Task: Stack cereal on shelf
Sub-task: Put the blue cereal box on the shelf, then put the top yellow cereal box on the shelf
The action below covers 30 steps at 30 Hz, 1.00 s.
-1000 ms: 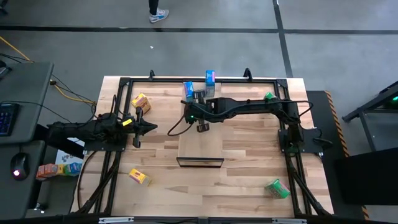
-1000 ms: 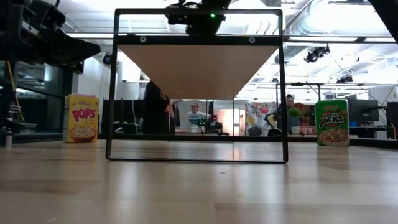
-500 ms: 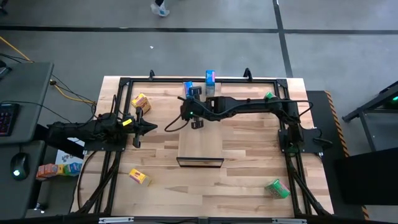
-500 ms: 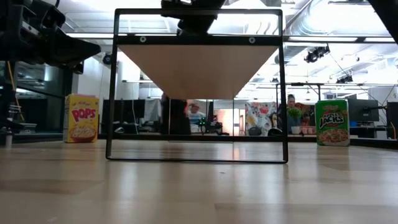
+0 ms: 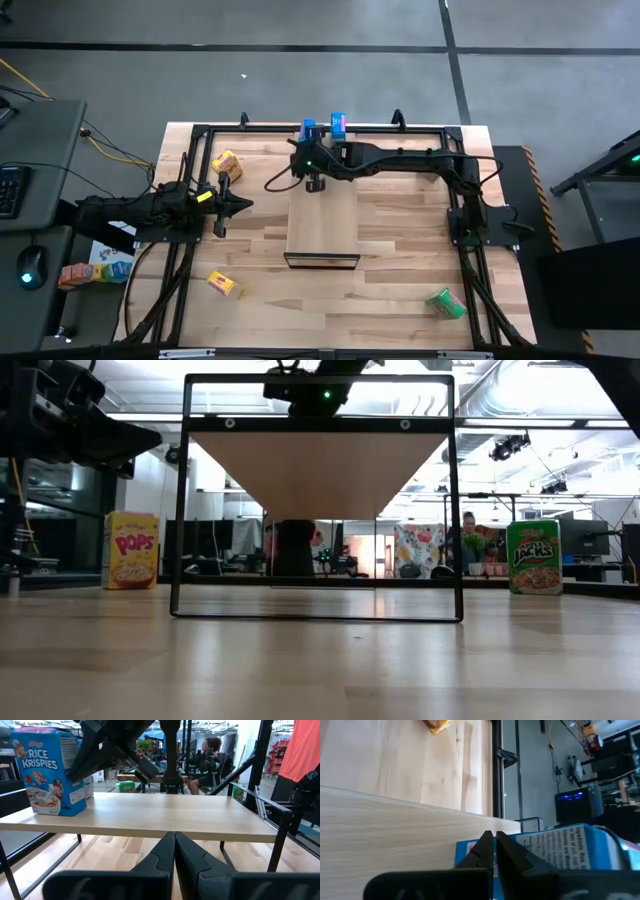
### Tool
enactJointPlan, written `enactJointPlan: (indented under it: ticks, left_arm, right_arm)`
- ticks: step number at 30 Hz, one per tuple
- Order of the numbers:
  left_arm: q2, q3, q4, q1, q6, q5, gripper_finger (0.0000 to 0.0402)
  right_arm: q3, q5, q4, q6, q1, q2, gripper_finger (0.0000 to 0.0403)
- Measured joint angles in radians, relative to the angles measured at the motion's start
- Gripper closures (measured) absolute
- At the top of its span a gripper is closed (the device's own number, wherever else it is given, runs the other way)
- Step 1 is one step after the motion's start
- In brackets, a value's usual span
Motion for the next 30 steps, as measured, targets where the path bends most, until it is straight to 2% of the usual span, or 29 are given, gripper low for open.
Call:
enactJointPlan:
  ticks: [7,20,25,28,30]
  left_arm:
    - [0.000,0.000,0.000,0.000,0.000,0.000,0.0398]
    - [0.000,0.000,0.000,0.000,0.000,0.000,0.0398]
    - [0.000,0.000,0.000,0.000,0.000,0.000,0.0398]
    - [0.000,0.000,0.000,0.000,0.000,0.000,0.0398]
    - [0.000,0.000,0.000,0.000,0.000,0.000,0.0398]
  right_arm:
    - [0.000,-0.039,-0.007,0.000,-0.041,0.000,0.0403]
    - [0.000,0.017,-0.074,-0.008,-0.049,0.000,0.0403]
    - [0.000,-0.079,-0.152,0.009,-0.021,-0.031,0.0403]
    - [0.003,-0.176,-0.270,0.087,0.029,-0.100,0.0403]
    - [-0.014,-0.195,-0.342,0.141,0.069,-0.155,0.0403]
